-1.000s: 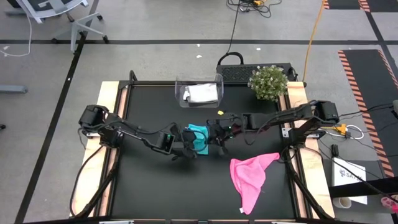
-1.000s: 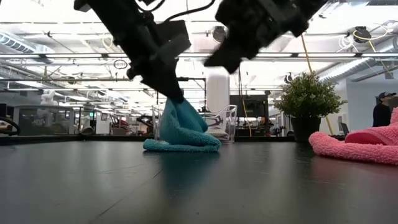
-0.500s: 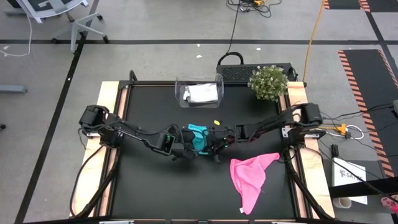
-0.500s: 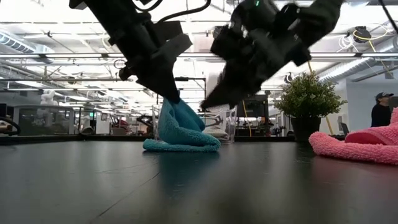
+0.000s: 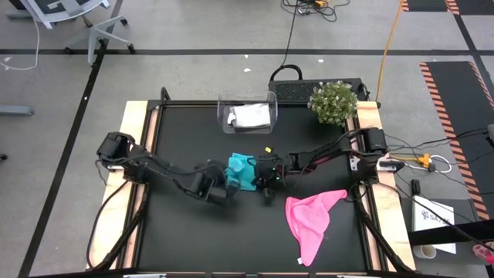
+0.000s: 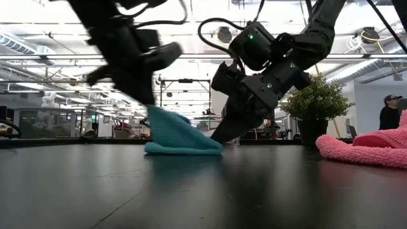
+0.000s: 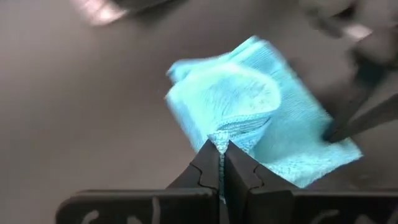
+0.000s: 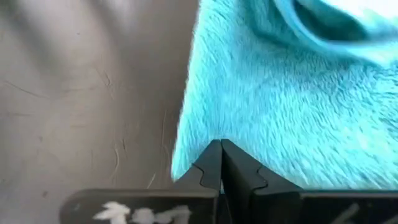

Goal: Fold microfiber towels
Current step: Fold the light blue microfiber cloth

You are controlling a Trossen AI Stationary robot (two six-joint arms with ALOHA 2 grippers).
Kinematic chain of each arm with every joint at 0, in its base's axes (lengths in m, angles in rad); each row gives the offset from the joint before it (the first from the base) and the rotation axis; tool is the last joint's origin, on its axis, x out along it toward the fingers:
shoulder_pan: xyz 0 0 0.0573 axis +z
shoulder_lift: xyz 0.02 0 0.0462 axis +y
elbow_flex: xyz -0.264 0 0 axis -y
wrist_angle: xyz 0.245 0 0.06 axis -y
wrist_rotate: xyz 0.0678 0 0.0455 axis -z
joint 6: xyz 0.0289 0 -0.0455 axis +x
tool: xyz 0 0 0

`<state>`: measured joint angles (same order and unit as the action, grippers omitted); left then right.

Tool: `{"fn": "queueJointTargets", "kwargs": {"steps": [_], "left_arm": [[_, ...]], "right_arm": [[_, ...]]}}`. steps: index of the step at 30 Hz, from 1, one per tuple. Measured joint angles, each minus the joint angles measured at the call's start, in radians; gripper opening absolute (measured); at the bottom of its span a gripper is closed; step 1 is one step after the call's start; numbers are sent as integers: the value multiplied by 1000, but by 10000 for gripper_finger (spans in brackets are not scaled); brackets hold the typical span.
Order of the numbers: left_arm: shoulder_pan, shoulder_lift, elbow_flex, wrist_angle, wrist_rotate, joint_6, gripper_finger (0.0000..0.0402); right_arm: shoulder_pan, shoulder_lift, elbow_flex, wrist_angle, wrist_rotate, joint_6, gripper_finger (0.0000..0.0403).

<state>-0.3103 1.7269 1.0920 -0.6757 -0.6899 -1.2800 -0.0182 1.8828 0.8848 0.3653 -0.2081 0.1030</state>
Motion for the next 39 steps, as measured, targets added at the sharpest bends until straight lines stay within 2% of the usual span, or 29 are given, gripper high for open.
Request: {"fn": "queueJointTargets", "kwargs": {"steps": [4, 9, 14, 19, 24, 33, 36, 39], "left_arm": [[-68, 0, 0, -148, -4, -230, 5], [-129, 0, 0, -191, -10, -388, 6], [-129, 0, 0, -195, -19, -377, 46], [-109, 8, 0, -189, -19, -368, 80], [-93, 10, 0, -187, -18, -341, 85], [-89, 10, 0, -195, 9, -303, 85], [-89, 1, 0, -273, 60, -299, 85], [-90, -1, 1, -403, 135, -383, 86]], "right_arm": [[-8, -5, 0, 2, 2, 4, 0], [-14, -5, 0, 2, 3, 28, 0], [-14, -5, 4, 27, 2, 36, 0], [2, -5, 72, 28, -1, 27, 0], [27, 40, 149, 33, 4, -33, 0], [20, 192, 227, 25, -5, -31, 0], [17, 196, 230, 16, -6, -13, 0], [17, 195, 230, 14, -6, -12, 0]]}}
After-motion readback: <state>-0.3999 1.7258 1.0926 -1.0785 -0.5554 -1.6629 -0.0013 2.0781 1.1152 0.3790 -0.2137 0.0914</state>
